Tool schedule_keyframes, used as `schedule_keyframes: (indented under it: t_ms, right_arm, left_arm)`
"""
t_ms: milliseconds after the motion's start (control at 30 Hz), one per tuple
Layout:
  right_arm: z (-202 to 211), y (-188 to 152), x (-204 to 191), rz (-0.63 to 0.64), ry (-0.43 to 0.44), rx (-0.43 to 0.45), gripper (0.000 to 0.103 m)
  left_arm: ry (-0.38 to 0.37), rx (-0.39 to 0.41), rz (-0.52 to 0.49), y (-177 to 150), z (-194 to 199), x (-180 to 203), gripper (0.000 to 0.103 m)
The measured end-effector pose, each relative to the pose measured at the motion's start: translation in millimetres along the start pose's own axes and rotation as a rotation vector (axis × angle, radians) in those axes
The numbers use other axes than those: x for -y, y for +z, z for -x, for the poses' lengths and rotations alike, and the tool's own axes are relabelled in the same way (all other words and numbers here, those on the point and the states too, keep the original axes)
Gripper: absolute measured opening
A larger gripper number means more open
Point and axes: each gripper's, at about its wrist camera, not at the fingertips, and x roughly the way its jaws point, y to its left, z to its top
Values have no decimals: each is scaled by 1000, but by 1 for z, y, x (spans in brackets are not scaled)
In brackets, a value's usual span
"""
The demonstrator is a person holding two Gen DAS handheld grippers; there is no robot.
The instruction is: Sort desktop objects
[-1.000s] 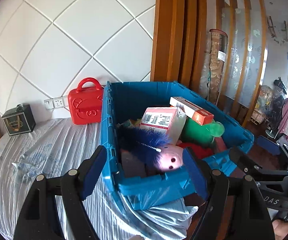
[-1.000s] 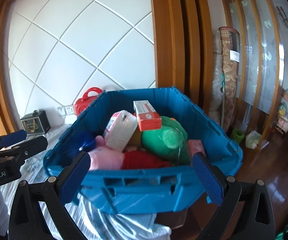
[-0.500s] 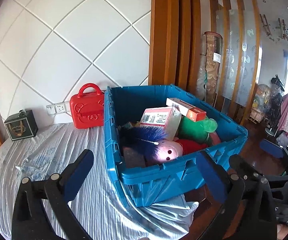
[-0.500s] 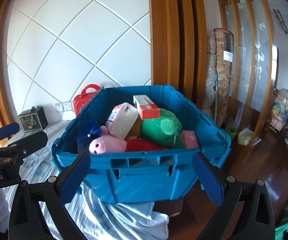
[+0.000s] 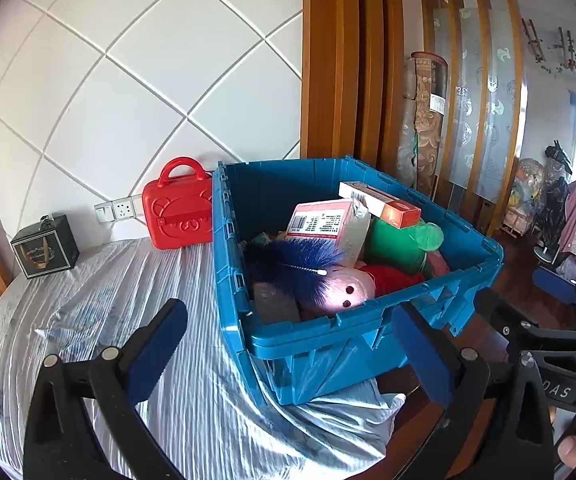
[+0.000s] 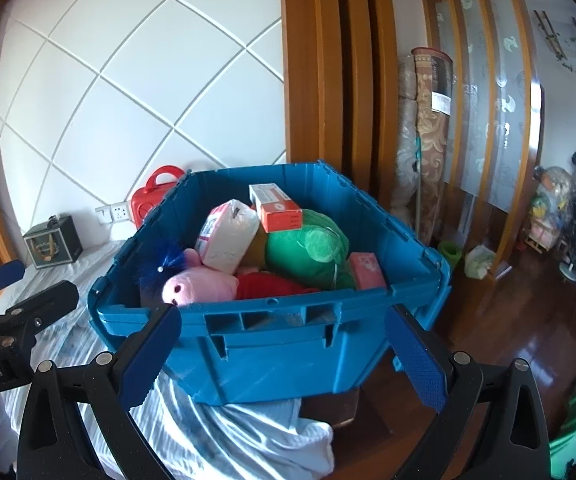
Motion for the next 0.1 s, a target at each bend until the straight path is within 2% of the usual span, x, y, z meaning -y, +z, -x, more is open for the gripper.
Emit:
schedule_keyframes:
  t_ms: [100]
  right_arm:
    - [0, 1, 1, 2, 3, 1, 103]
  left_arm:
    - [3, 8, -7, 0, 1, 2, 103]
